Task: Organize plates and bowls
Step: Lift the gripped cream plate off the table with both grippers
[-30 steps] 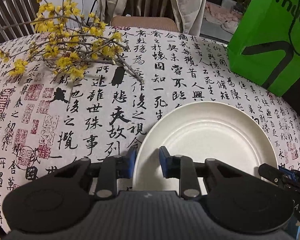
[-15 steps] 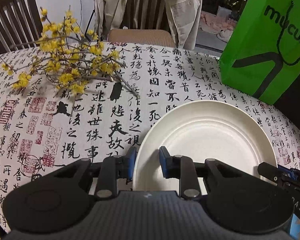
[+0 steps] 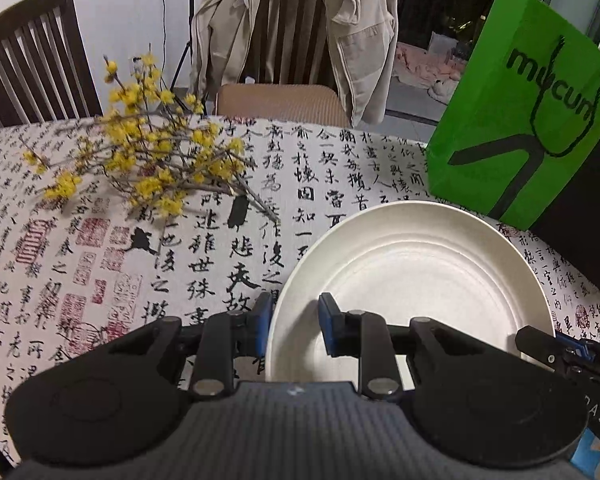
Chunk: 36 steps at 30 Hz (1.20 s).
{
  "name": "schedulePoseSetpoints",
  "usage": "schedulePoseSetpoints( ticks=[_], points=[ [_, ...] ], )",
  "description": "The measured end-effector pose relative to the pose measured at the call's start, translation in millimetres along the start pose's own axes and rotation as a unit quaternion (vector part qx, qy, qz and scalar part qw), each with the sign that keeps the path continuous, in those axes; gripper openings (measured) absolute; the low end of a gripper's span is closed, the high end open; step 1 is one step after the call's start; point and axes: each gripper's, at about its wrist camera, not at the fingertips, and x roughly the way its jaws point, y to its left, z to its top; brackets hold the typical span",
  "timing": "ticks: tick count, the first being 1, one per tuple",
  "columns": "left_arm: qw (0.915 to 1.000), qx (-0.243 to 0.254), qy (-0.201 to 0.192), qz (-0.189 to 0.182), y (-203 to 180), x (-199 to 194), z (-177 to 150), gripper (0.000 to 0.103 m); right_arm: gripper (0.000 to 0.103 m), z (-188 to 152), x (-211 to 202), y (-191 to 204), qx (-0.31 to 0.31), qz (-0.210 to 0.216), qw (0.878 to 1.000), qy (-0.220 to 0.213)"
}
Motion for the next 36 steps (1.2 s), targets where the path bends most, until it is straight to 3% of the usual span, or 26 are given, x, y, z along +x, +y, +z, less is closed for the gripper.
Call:
schedulePoseSetpoints(
  ticks=[36],
  points=[
    [0.9985,-0.003,-0.054,-0.006,24.4,-87.4,-22.2,0.025,0.011,-18.6,-80.5,41.4,-0.021,0.008,0.998,-0.051]
  ],
)
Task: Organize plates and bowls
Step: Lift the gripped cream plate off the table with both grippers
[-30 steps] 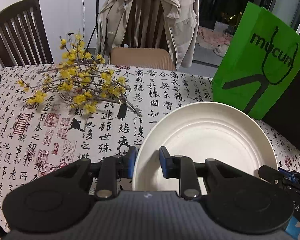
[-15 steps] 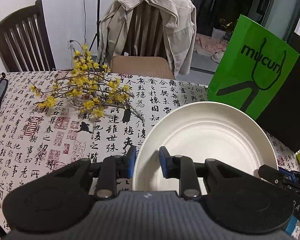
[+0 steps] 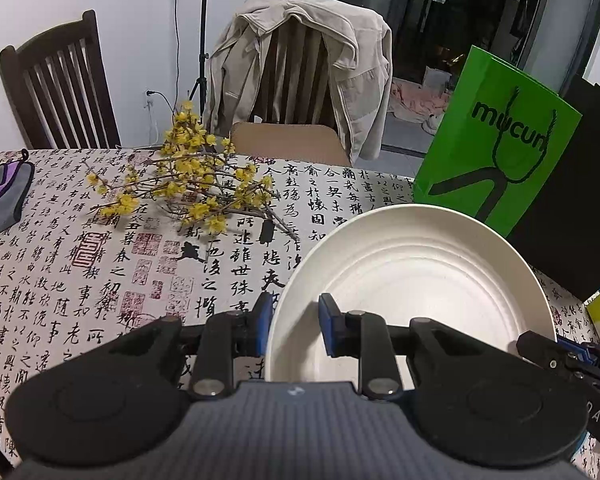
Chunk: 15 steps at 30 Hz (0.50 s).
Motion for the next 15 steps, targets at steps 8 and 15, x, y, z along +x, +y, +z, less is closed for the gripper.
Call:
schedulePoseSetpoints(
  ticks=[8,15],
  points=[
    [1.0,-0.003,-0.003,-0.002,5.8,-10.5,-8.4,0.025,0.011,-6.6,-12.3,7.7,0.002,0.004,1.0,-0.005],
    [0.9999,-0.009,-0.005,-0.007,12.2,-20.5,-14.9,0.025,0.011,-10.4,-17.3,11.6,0.002,0.005,1.0,-0.006]
  ],
)
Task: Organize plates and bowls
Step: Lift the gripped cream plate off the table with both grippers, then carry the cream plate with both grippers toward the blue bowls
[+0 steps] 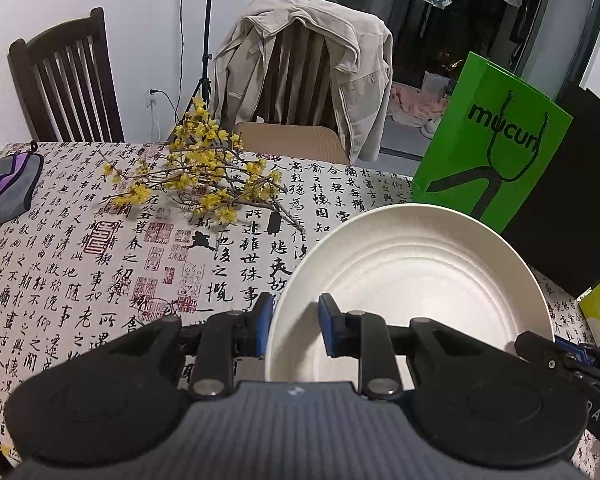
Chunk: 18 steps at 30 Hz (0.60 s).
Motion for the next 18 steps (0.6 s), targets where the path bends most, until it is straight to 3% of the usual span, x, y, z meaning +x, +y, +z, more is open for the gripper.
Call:
schedulePoseSetpoints(
  ticks=[18],
  points=[
    [0.9999,-0.006,-0.009,-0.001,12.8,-27.8,-18.9,0.025,0.011,-19.7,-26.9,18.4,-0.009,0.005,1.0,-0.007]
  ],
)
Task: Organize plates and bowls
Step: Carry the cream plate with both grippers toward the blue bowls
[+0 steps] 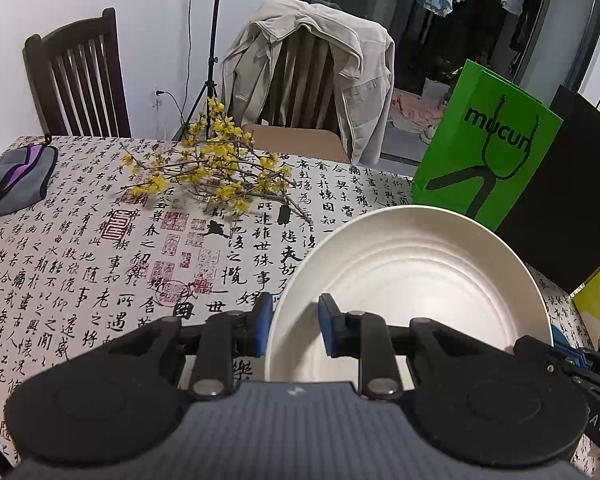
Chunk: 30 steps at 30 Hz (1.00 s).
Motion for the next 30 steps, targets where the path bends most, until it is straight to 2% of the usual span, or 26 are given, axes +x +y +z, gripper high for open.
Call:
schedulePoseSetpoints(
  ticks=[30],
  points=[
    [0.9999,0.001,-0.017,0.001,17.2,-39.5,-32.1,0.025,0.011,-28.9,-33.3,20.9,0.002,0.008,1.0,-0.011]
  ],
)
